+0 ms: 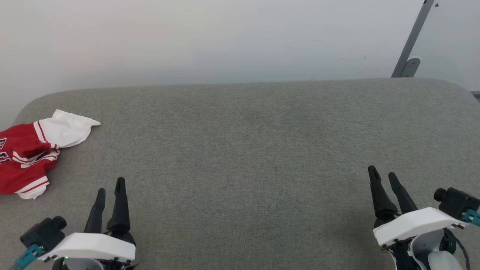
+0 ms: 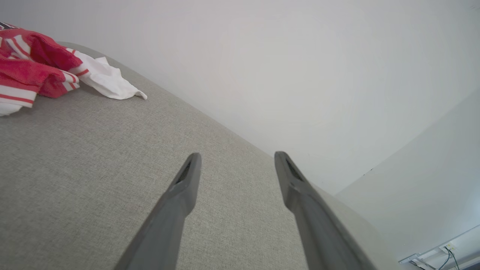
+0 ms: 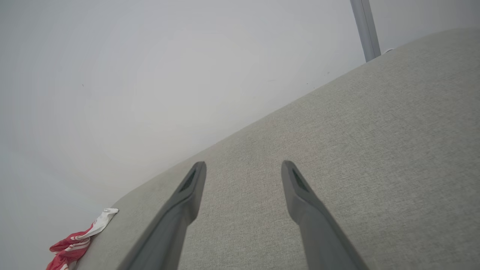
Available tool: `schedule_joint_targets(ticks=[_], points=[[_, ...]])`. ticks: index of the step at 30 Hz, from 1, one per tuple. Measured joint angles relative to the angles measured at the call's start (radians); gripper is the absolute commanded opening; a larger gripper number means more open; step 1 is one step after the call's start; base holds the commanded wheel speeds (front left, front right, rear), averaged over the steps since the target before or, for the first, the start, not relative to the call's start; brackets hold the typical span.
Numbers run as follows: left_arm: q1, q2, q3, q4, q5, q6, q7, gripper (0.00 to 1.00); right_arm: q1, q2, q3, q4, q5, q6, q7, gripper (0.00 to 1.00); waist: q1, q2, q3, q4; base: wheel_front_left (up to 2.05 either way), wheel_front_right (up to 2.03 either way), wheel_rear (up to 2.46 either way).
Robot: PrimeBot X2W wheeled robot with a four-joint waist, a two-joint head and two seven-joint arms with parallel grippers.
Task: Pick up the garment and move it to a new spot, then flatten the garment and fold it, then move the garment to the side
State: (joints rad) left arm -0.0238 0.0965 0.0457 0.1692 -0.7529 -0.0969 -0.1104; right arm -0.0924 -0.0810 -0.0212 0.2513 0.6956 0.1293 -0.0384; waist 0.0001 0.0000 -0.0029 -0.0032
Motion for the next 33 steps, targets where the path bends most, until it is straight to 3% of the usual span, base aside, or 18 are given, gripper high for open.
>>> schedule_joint_targets(ticks=[33], points=[[0.033, -0.022, 0.022, -0.054, 0.381, -0.018, -0.084, 1.0, -0.017, -0.003, 0.02, -0.016, -0.355, 0.0, -0.077, 1.0, 0.0, 0.0, 0.0, 0.0, 0.0, 0.0, 0.0]])
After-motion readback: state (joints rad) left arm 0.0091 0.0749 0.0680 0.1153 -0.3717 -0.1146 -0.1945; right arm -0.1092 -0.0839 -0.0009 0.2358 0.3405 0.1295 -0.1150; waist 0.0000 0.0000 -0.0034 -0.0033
